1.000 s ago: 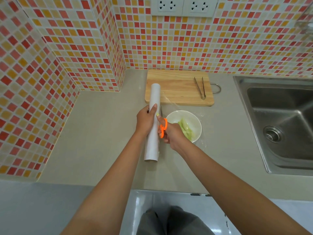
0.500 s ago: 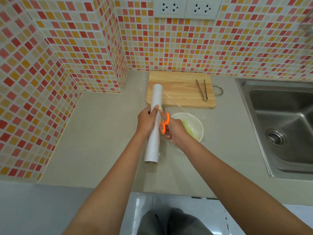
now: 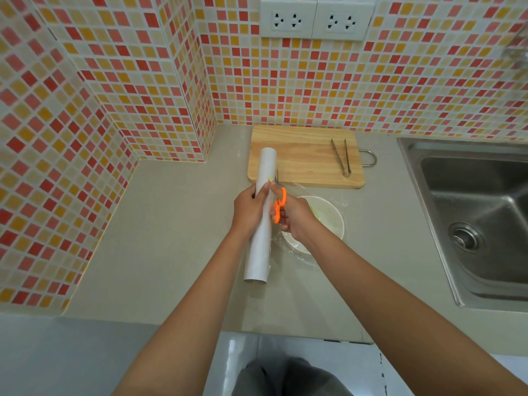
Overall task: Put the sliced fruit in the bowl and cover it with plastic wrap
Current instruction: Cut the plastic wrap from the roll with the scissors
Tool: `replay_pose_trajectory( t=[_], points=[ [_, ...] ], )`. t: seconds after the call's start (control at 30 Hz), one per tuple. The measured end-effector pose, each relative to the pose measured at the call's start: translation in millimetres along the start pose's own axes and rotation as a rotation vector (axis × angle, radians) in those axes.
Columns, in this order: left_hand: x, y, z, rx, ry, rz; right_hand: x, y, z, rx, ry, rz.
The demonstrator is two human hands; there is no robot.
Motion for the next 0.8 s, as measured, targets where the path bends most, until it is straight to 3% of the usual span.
replay_pose_trajectory(
  t=[0.8],
  points=[
    [-6.7,-1.4,0.4,-0.021,0.014,0.008,25.5,22.5,-1.0,0.022,-0.004,0.031]
  ],
)
Point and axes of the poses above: each hand's wrist, its own x-axis towards the middle knuckle, its own z-axis out of the back of the hand, y = z × x, the point moved 2 cm from there along x, towards the middle knuckle, and after that the axes turned 11 degrees about x, right-handed, at the moved point
